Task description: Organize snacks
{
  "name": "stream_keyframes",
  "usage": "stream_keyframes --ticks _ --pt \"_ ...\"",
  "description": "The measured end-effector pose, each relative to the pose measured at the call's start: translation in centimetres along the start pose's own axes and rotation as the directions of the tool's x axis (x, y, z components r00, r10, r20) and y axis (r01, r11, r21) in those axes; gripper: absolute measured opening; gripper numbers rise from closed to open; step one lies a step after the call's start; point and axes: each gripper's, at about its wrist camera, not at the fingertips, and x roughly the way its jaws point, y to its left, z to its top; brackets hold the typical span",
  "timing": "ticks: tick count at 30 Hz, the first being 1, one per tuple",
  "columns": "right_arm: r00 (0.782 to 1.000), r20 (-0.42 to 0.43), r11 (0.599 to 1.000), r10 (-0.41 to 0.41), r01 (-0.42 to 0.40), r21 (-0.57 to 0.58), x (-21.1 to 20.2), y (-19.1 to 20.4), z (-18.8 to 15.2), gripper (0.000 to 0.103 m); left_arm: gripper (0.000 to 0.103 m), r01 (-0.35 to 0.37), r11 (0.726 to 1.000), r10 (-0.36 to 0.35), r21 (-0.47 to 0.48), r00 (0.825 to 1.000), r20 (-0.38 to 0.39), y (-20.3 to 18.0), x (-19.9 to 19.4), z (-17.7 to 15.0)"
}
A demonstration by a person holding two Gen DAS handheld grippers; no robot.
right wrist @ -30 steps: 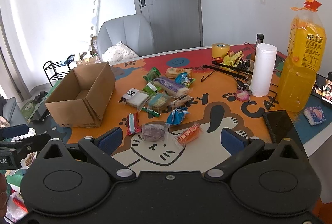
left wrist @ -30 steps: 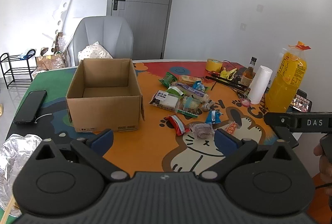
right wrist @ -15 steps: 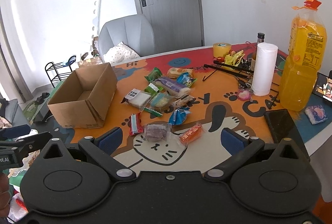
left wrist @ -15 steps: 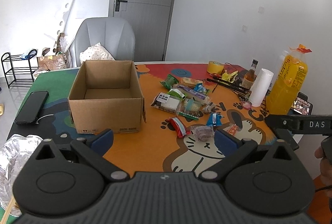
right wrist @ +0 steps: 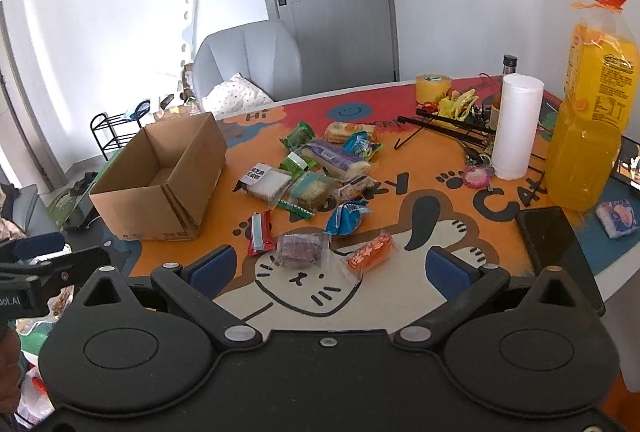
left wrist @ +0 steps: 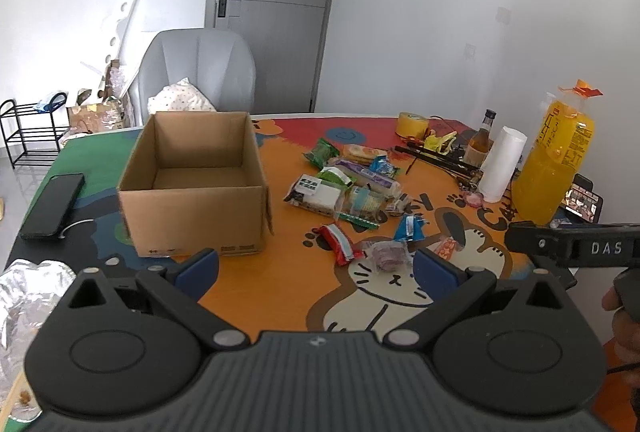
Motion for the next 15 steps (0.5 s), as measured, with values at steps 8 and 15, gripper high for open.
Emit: stream_keyframes --ticks 8,15 --pt "1.0 -0.019 1.0 0.015 -0.015 0.0 2.1 -1.4 -0.2 0.103 0.103 0.026 1.0 -0.026 0.002 1.0 0.001 -1.0 2.5 0.6" --pt "0.999 -0.034 0.999 0.036 -0.035 0.038 3.9 -3.0 -0.7 0.103 0.103 0.019 1.0 -0.019 -0.022 1.0 -0.013 -1.3 5.2 1.1"
